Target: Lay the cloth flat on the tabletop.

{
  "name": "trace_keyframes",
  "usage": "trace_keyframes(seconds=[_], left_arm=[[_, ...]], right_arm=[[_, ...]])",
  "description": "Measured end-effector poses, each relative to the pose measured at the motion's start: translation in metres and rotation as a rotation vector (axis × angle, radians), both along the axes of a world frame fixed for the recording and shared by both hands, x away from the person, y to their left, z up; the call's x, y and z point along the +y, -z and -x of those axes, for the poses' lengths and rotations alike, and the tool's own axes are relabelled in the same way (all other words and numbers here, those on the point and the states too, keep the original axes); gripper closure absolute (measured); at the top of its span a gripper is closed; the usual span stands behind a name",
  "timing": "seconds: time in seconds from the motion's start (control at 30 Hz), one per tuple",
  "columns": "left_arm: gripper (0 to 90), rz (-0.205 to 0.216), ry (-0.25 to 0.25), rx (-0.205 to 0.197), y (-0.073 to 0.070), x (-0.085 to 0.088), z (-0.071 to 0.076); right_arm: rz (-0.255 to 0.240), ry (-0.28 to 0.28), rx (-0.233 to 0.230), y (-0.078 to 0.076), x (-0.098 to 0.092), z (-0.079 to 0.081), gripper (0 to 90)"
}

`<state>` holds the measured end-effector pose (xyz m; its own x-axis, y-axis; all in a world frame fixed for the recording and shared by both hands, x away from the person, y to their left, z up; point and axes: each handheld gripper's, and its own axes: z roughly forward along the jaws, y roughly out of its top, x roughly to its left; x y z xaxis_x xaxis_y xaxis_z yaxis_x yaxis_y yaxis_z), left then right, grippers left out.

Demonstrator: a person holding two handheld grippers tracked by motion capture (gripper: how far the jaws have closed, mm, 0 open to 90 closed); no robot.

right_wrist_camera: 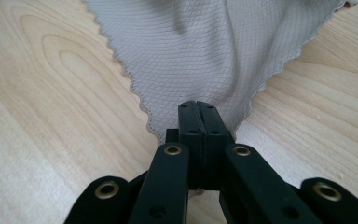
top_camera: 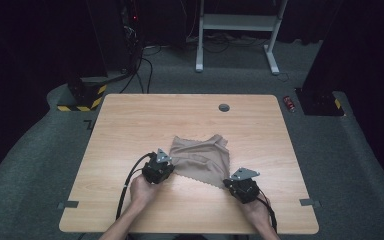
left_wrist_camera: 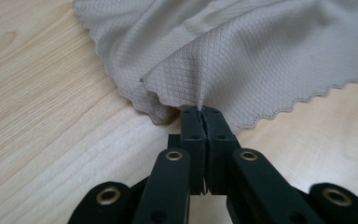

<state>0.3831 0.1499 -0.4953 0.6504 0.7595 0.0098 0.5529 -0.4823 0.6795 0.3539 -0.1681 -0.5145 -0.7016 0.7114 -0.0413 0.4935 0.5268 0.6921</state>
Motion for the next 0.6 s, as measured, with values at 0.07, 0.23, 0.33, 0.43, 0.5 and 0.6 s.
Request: trace_keyframes(seconds=[0.07,0.23,0.33,0.43,0.5,0.6], left_arm=[[87.8,0.01,0.017,0.005,-0.007,0.005,0.011],[86.8,-0.011,0.052,0.063,-0.007,0.004,0.026],[83.6,-0.03,0.06,0.07,-0.003,0.003,0.03],[77.9,-0.021,0.019,0.054,0.002,0.003,0.035],[73.8,-0.012,-0.008,0.022,0.003,0.005,0.036],[65.7,-0.027,-0.03,-0.016,0.005,0.002,0.038]], right_arm=[[-0.018,-0.01,-0.003,-0.005,-0.004,0.004,89.7],[-0.023,-0.033,-0.004,-0.011,-0.004,0.009,89.4],[-0.013,-0.042,-0.001,-0.01,-0.003,0.011,89.2],[-0.024,-0.034,0.005,-0.006,-0.005,0.011,85.3],[-0.032,-0.011,0.0,-0.005,-0.009,0.01,81.4],[-0.053,0.03,-0.002,-0.005,-0.014,0.009,74.3]])
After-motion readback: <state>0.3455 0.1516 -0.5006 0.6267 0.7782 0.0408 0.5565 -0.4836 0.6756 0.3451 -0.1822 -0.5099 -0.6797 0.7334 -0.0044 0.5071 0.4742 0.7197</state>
